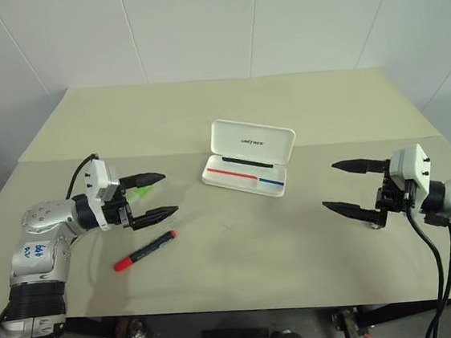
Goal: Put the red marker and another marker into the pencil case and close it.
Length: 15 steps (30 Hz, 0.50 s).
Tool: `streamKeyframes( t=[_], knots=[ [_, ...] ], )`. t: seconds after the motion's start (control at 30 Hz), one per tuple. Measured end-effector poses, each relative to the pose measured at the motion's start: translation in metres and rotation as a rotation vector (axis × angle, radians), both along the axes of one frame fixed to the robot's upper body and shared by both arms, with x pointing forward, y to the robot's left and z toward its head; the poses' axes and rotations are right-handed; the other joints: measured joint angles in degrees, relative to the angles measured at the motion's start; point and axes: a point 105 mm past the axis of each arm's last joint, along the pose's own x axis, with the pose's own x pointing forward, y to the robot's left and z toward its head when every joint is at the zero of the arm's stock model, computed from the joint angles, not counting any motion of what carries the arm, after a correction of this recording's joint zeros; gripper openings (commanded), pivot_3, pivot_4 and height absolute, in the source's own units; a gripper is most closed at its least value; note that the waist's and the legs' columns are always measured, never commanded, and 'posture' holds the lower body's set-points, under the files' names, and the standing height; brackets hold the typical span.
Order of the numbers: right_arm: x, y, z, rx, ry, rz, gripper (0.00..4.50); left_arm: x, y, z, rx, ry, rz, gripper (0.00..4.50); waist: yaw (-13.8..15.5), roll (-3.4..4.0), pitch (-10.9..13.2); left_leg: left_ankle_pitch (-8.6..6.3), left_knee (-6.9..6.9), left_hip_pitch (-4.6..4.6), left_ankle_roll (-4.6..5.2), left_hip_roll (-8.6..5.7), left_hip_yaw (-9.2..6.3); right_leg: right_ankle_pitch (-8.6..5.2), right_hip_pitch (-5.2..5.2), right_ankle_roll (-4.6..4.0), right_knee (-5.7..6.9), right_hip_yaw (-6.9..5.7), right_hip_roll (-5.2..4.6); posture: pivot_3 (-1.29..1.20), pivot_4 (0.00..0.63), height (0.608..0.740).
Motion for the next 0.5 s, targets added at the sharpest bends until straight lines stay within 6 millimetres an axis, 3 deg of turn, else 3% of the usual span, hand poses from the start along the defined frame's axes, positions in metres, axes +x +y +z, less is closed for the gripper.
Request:
streamKeyframes(
  t=[0.3,0.5],
  knots=[
    [0.0,0.007,-0.006,0.011,0.036,0.029,4.5,-0.002,0.005,0.003,0.025,-0.011,0.0,4.45,-0.12,0.0,0.0,0.0,0.0,0.01,0.0,0.0,0.0,-0.01,0.0,-0.01,0.02,0.0,0.01,0.0,0.15,0.74],
    [0.005,0.035,-0.007,-0.038,0.097,0.147,4.5,-0.005,0.012,0.01,0.073,-0.02,-0.011,4.45,-0.6,0.0,0.0,0.01,0.0,0.04,-0.01,0.01,0.0,-0.03,-0.05,-0.05,0.16,0.01,0.02,0.0,0.15,0.74]
  ],
)
